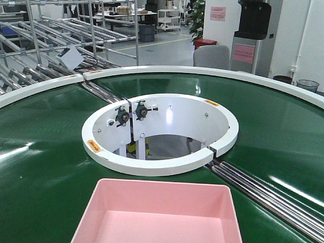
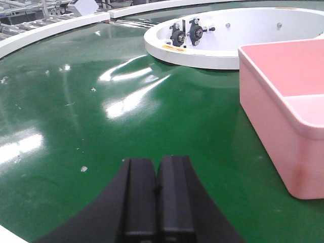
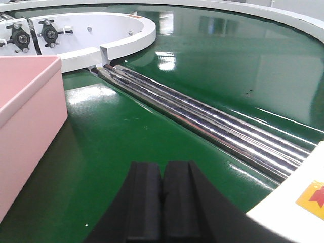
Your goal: Grab pink bin and stack on right shelf
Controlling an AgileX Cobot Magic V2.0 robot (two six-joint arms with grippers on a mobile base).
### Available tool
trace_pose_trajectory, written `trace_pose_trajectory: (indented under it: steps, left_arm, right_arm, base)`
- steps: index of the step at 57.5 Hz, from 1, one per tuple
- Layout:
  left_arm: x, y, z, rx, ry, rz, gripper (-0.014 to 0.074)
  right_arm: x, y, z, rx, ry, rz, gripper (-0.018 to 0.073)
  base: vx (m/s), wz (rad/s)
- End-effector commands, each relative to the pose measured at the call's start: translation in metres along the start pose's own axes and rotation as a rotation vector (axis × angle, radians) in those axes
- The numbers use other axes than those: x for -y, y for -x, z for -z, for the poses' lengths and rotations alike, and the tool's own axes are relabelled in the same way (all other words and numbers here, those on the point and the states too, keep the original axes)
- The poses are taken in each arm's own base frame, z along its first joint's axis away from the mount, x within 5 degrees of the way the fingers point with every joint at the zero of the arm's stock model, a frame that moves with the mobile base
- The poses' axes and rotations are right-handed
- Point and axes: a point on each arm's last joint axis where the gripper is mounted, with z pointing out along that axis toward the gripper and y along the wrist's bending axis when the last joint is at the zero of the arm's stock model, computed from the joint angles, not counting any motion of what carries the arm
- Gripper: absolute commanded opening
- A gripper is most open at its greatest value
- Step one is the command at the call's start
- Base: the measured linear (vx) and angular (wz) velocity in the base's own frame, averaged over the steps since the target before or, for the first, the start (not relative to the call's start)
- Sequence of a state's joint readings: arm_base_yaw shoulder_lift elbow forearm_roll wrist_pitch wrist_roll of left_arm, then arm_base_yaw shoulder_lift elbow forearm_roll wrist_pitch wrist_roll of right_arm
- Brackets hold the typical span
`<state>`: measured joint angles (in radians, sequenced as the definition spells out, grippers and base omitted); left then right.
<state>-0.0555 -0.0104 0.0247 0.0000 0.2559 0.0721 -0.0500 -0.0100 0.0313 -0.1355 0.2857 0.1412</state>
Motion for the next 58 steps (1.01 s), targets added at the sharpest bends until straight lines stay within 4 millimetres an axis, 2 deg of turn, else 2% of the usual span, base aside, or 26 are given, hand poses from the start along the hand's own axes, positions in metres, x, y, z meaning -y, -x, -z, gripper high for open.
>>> trace_pose_trajectory:
  steps: [1,14,34,39,42,58]
  left_arm:
    - [0.000,0.003,-0.001,0.058,-0.003,-0.007,-0.0008]
    - [0.000,0.004,-0.001,0.071,-0.002,-0.007,-0.0008]
    - [-0.001,0.018,0.001,0.222,0.009,-0.005,-0.0008]
    - [-0.001,0.018,0.001,0.224,0.009,-0.004,-0.0008]
    - [-0.001,0.018,0.001,0.224,0.007,0.015,-0.0008]
    - [-0.001,0.020,0.002,0.249,0.007,0.032,-0.0008]
  right_arm:
    - [-0.001,0.008,0.001,0.090,0.008,0.014,-0.0011]
    - [-0.001,0.008,0.001,0.090,0.008,0.014,-0.0011]
    - [-0.001,0.008,0.001,0.092,0.008,0.017,-0.0011]
    - [0.001,0.008,0.001,0.099,-0.019,0.153,-0.0011]
    - [0.001,0.011,0.001,0.123,-0.030,0.216,-0.0011]
    - [-0.005,0.031,0.007,0.365,0.025,0.200,-0.0011]
  base:
    - [0.00,0.00]
    - [0.00,0.00]
    - [0.00,0.00]
    - [0.00,0.00]
    - [0.00,0.00]
    - [0.00,0.00]
